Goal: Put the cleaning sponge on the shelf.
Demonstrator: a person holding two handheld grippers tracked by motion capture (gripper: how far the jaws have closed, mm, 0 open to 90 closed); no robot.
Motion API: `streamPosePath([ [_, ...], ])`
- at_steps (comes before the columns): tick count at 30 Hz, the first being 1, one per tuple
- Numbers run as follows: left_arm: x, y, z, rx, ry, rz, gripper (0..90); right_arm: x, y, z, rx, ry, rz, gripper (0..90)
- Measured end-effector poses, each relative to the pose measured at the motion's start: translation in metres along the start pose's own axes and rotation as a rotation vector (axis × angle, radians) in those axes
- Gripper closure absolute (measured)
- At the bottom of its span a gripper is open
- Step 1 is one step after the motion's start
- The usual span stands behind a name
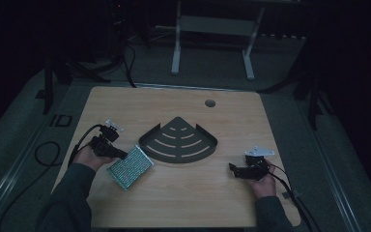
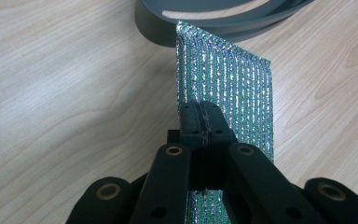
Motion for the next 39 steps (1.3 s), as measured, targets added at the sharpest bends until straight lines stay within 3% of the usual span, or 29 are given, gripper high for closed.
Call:
streamPosePath([
  [16,0.024,-0.014,0.000,0.010,0.024,-0.025,89.9,0.000,0.000,0.000,0.003,-0.002,0.000,15.8],
  [39,0.053,-0.016,-0.001,0.012,0.044,-0.032,89.8,0.000,0.000,0.000,0.005,-0.002,0.000,15.9],
])
Point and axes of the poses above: each handheld gripper's, and its own axes: y roughly forward along the jaws, x roughly out of its top, z roughly to its left, the point moved 5 cm from there along y, roughly forward along the jaws, and after that the axes turned 9 degrees about -z, right-handed, at the moved point
